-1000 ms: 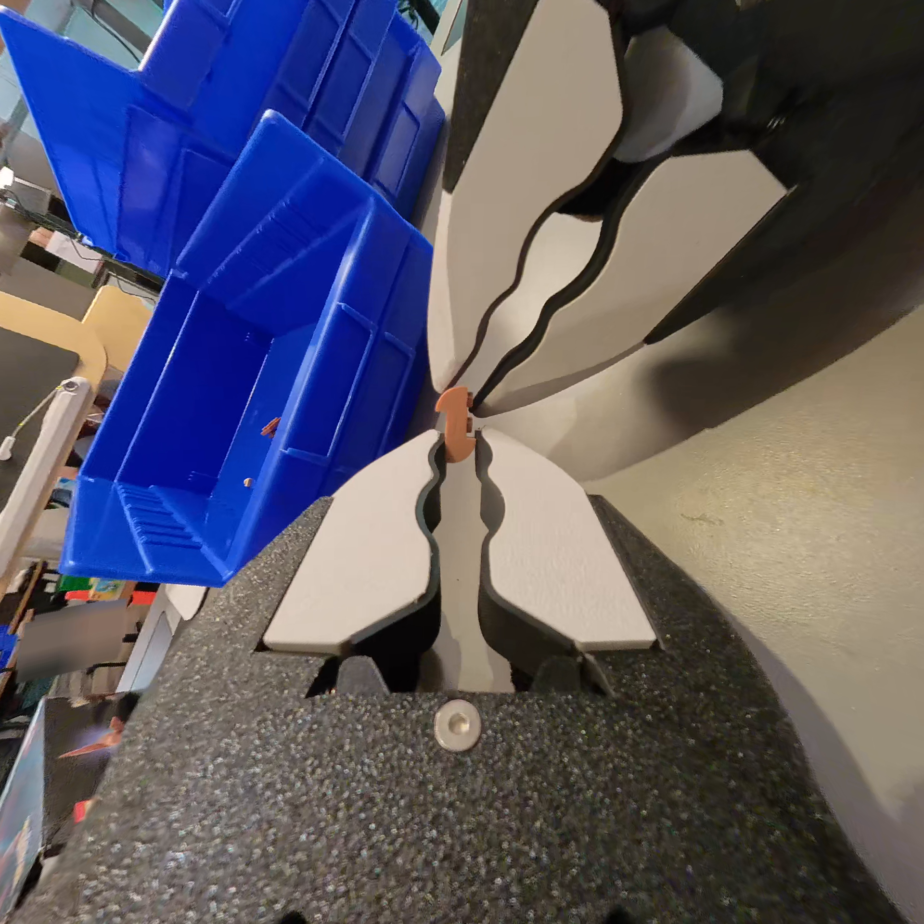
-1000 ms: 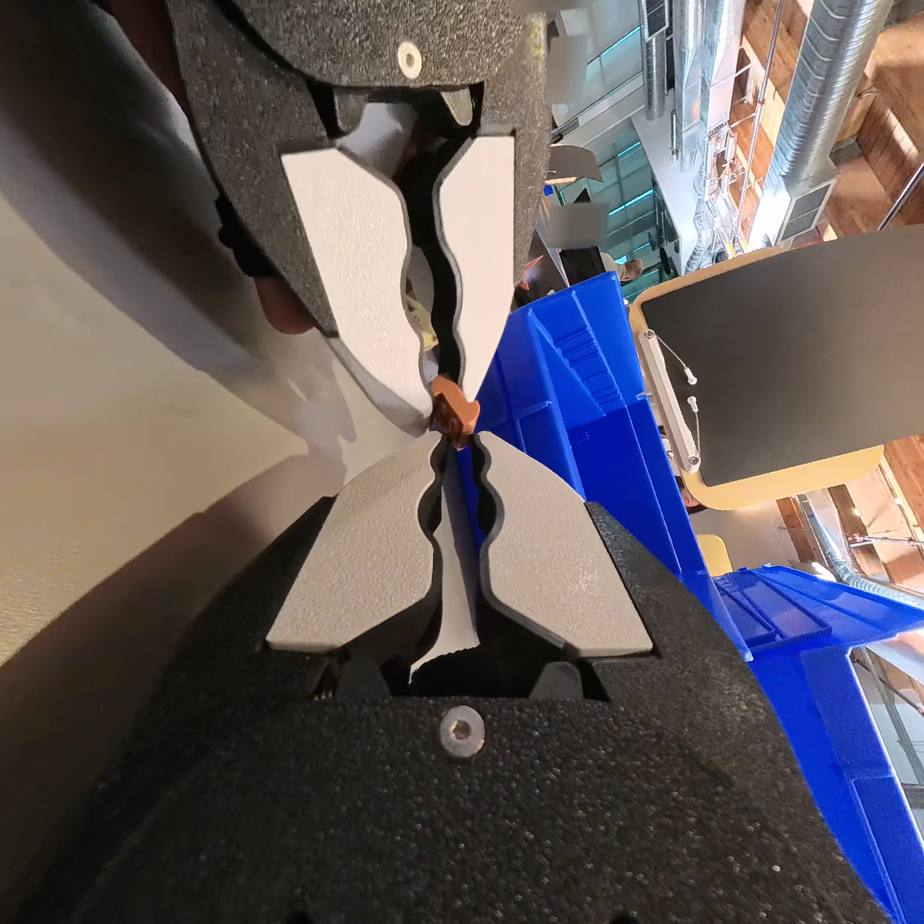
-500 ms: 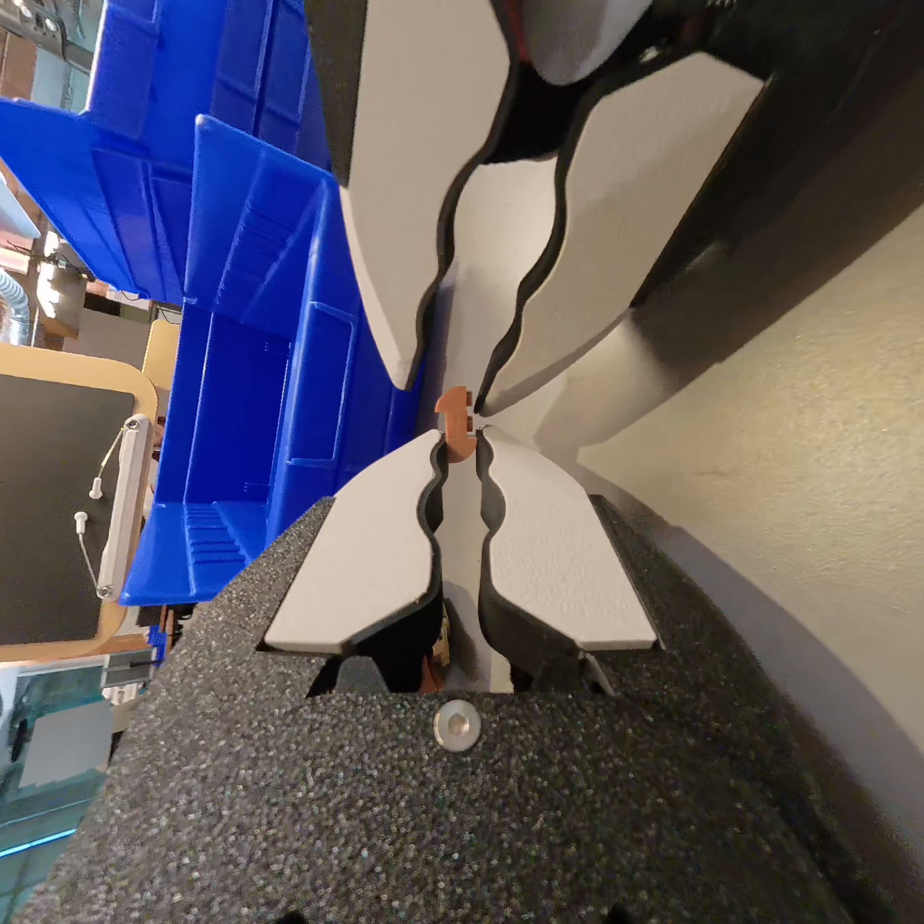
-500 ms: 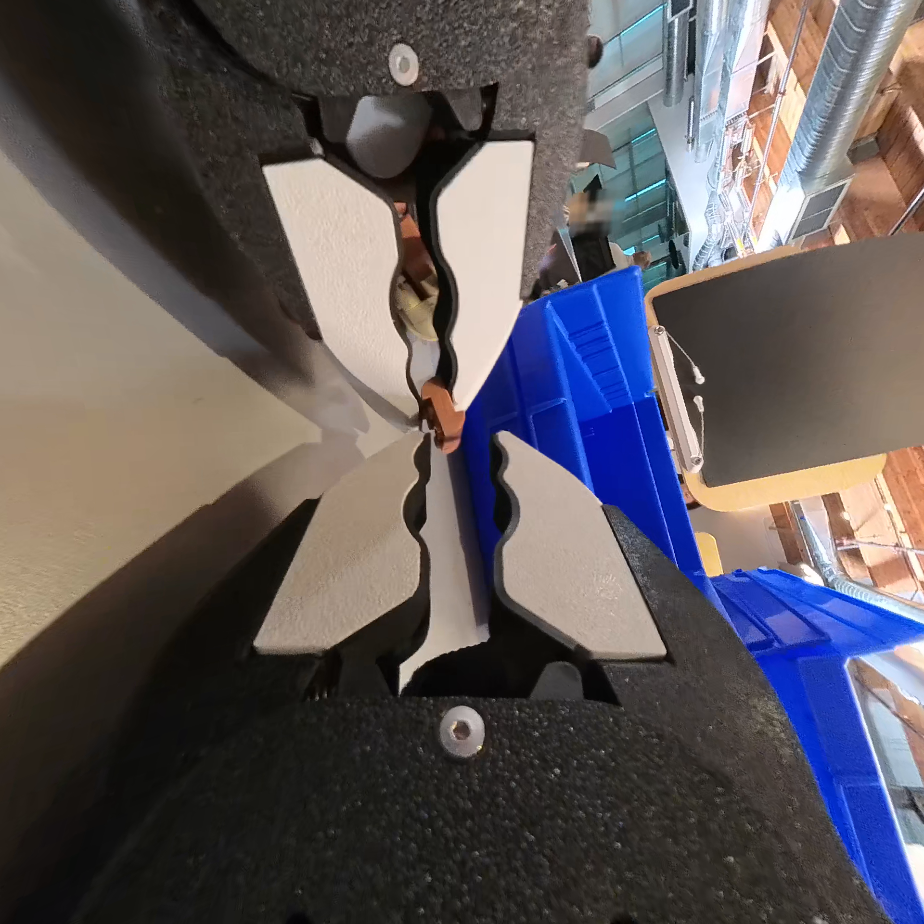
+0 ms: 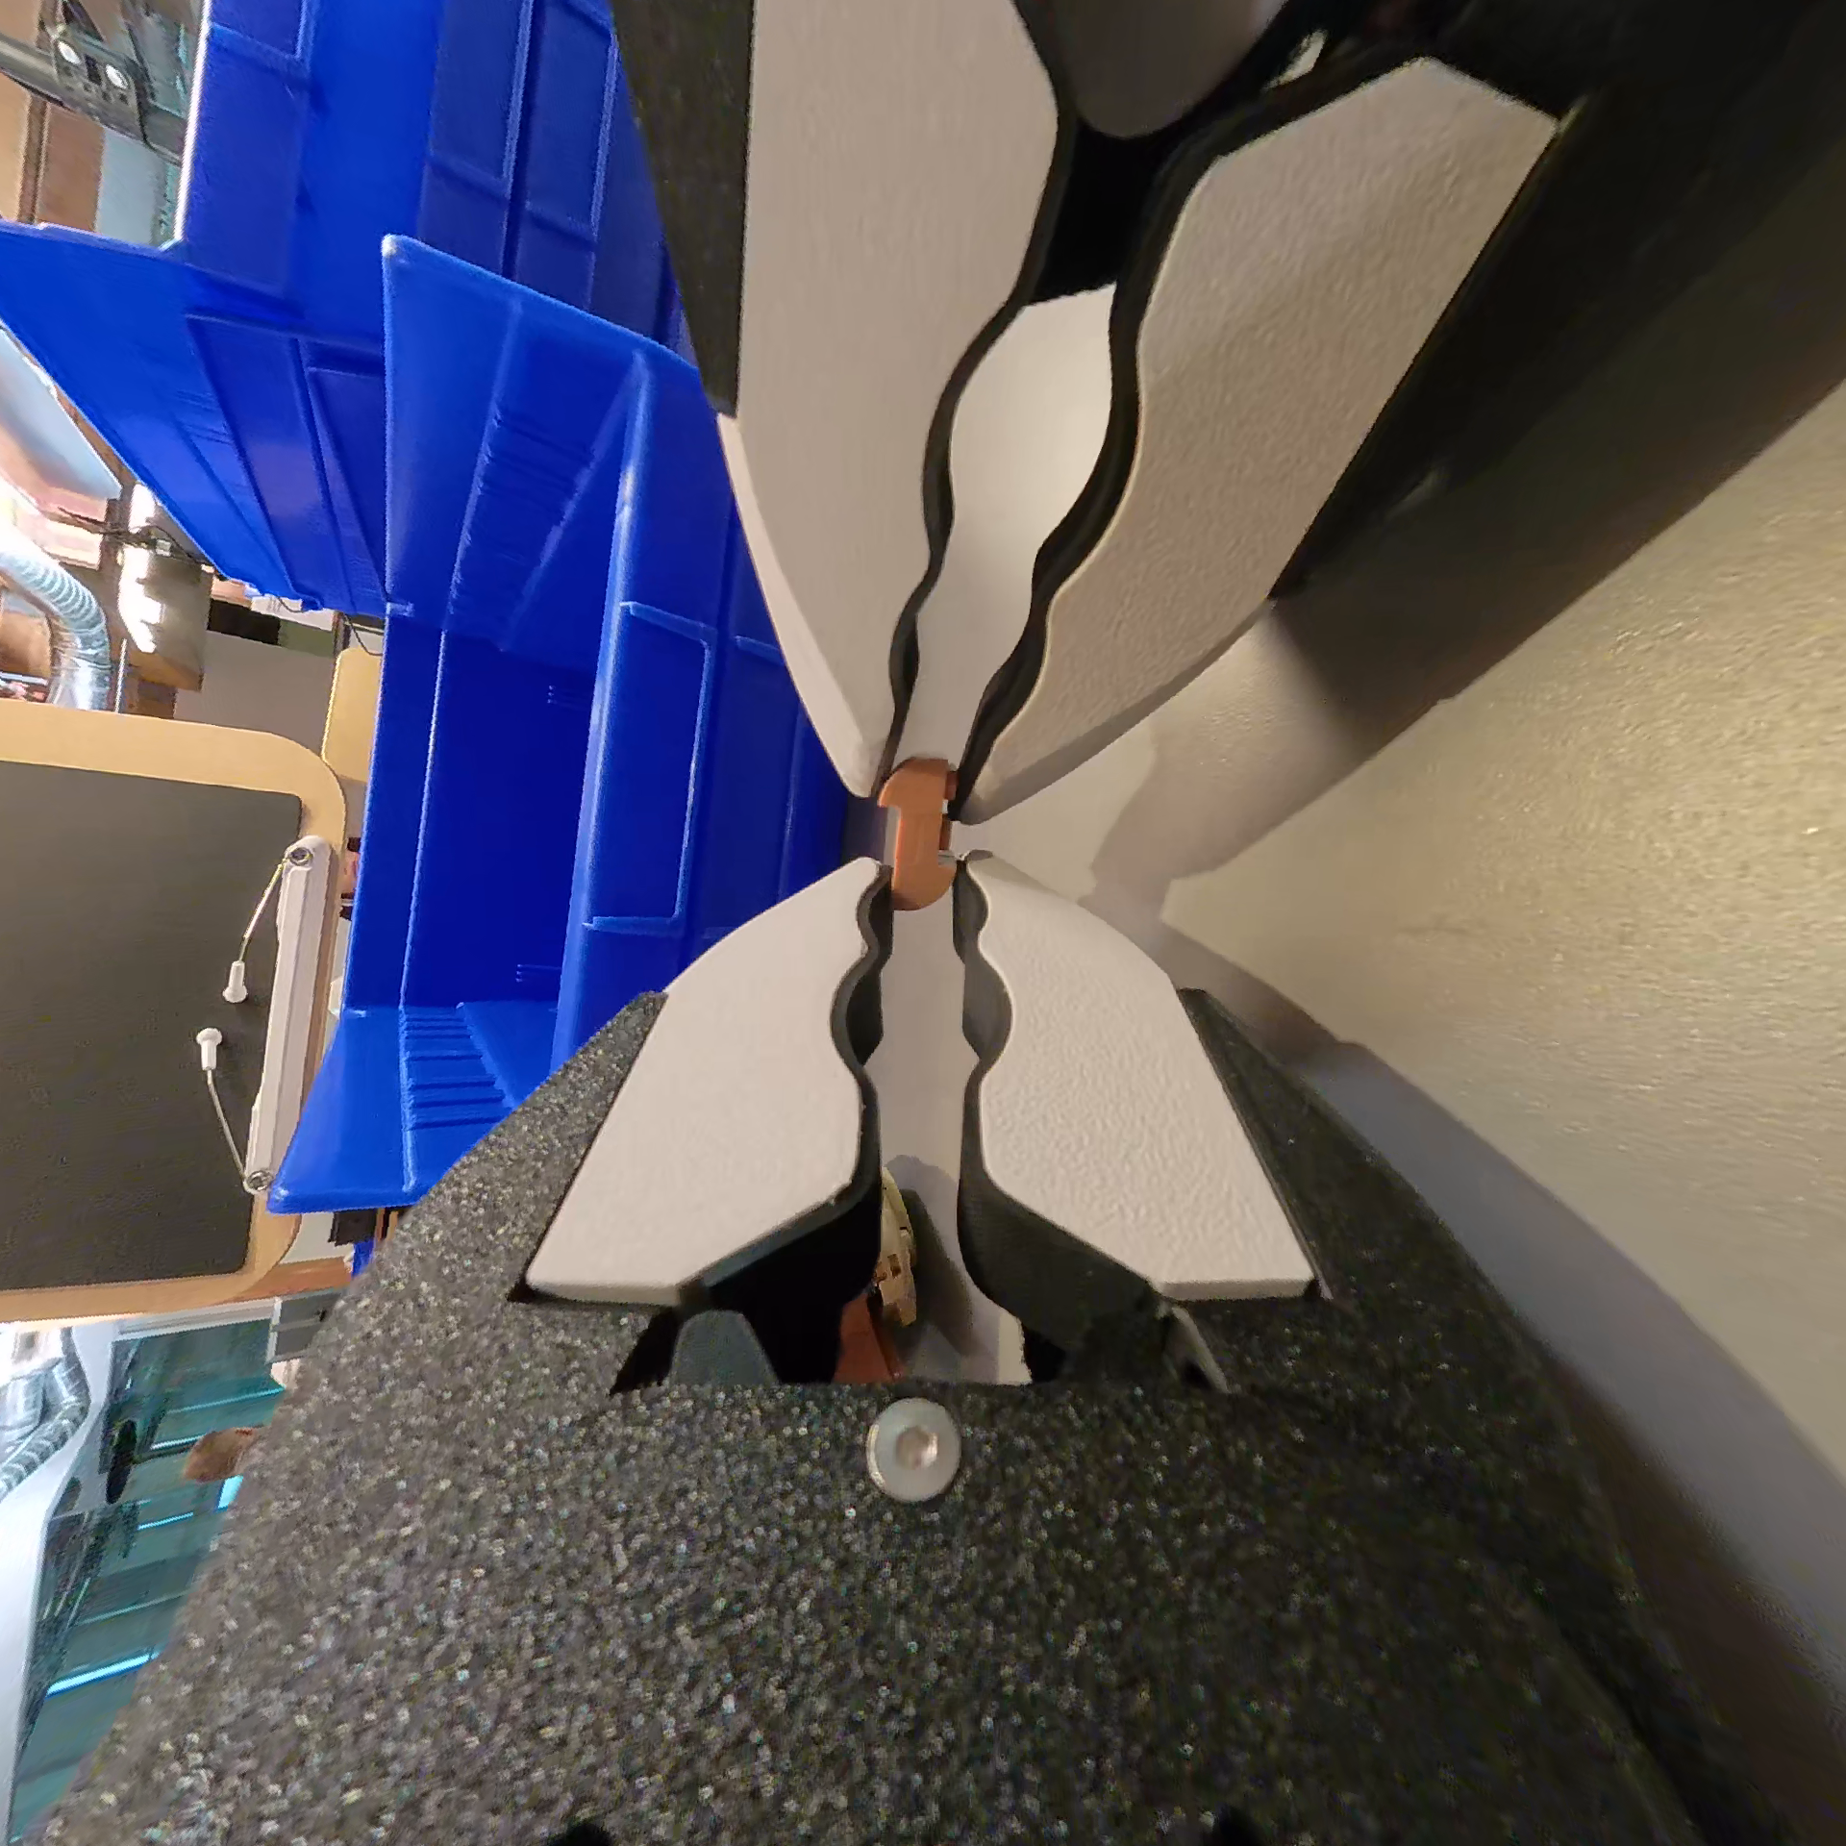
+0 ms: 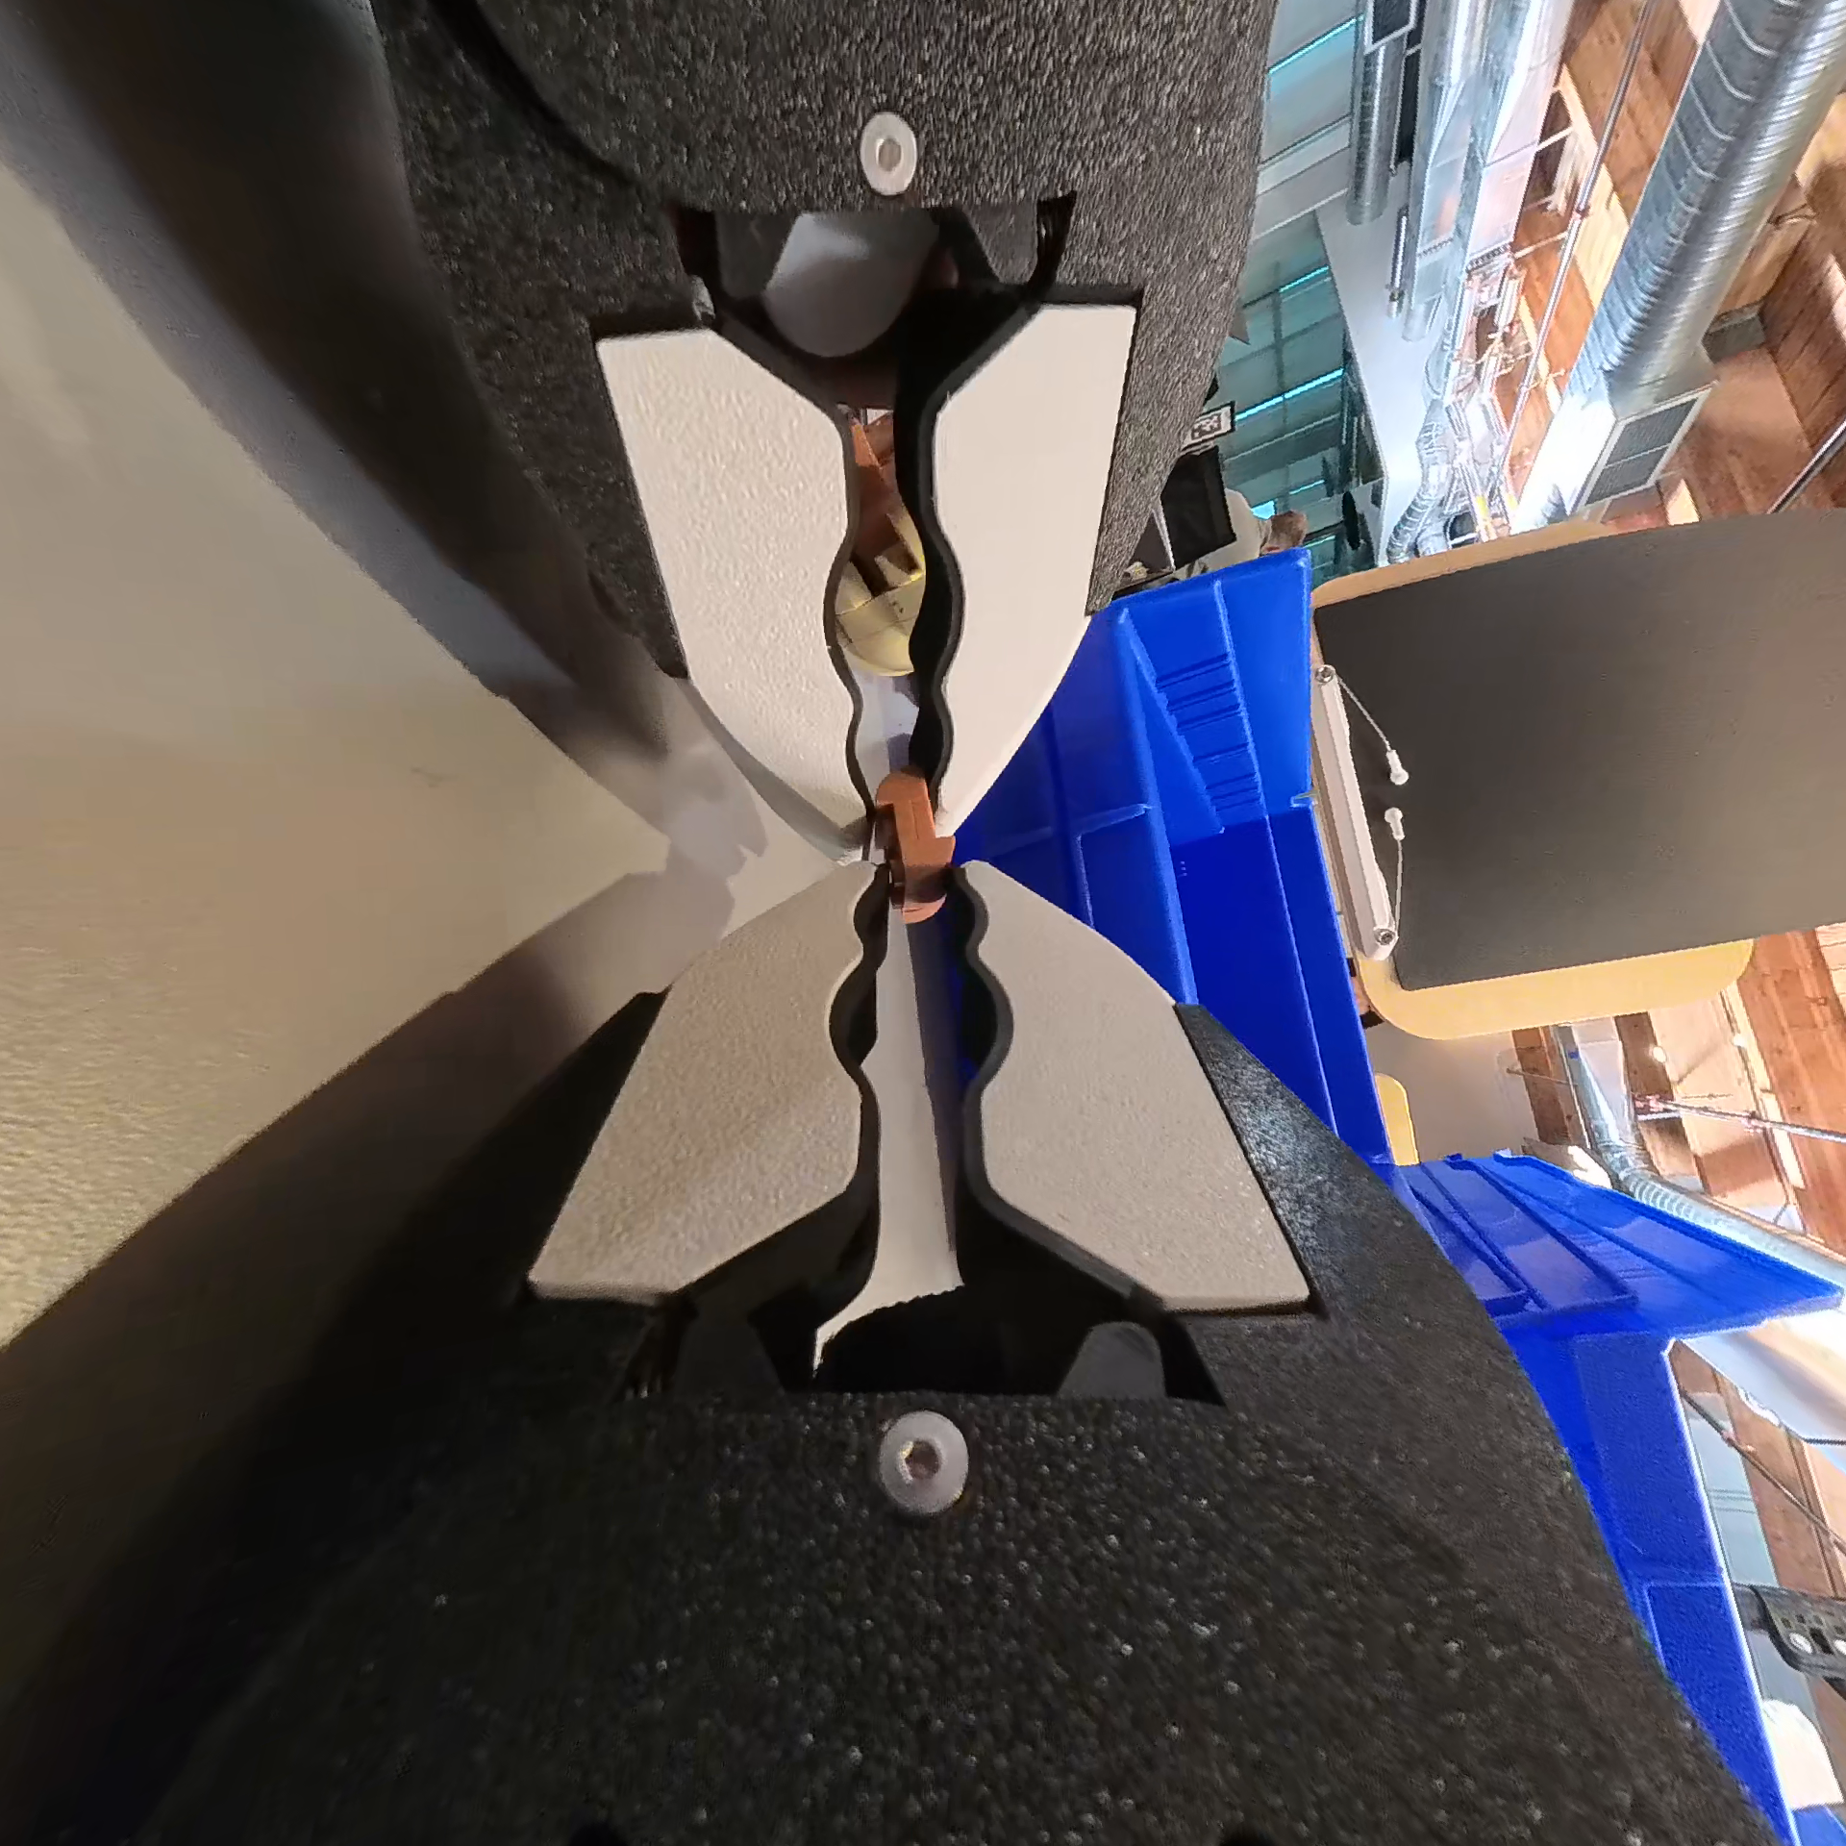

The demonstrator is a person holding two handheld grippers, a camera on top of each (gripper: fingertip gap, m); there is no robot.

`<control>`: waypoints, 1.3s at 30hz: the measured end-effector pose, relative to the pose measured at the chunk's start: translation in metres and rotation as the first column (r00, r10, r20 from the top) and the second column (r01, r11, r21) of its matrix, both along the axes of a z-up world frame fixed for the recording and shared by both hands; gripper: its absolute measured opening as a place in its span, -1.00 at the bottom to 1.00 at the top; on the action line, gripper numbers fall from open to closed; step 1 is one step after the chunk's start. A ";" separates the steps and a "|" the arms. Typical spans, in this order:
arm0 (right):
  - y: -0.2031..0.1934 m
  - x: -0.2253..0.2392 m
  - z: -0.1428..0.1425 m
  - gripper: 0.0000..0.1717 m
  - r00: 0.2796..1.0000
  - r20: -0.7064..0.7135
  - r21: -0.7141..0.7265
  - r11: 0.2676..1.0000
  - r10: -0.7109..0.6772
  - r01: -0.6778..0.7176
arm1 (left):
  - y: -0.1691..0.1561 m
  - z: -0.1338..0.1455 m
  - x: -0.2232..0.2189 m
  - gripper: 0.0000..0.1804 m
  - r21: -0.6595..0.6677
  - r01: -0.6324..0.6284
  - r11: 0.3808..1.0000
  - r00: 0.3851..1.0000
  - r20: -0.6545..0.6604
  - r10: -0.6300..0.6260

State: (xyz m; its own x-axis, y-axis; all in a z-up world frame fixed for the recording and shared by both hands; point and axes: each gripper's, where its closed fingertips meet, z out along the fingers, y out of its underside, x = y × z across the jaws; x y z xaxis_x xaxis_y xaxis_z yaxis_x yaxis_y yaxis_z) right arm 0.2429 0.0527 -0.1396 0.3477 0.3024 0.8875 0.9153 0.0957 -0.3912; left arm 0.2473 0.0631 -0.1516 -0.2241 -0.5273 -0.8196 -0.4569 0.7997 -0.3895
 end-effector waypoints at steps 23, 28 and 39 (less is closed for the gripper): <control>-0.005 -0.006 -0.005 -0.84 0.955 -0.295 -0.229 0.971 -0.010 -0.061 | -0.007 0.001 -0.002 -0.91 0.355 0.203 0.913 0.979 -0.053 -0.197; -0.006 -0.004 -0.005 -0.84 0.885 -0.460 -0.339 0.935 -0.068 -0.105 | -0.008 0.004 -0.001 -0.91 0.427 0.208 0.880 0.976 -0.037 -0.213; 0.001 0.010 0.000 -0.86 0.879 -0.466 -0.289 0.956 -0.096 -0.049 | 0.002 0.009 0.001 -0.91 0.225 0.141 0.964 0.988 0.024 -0.151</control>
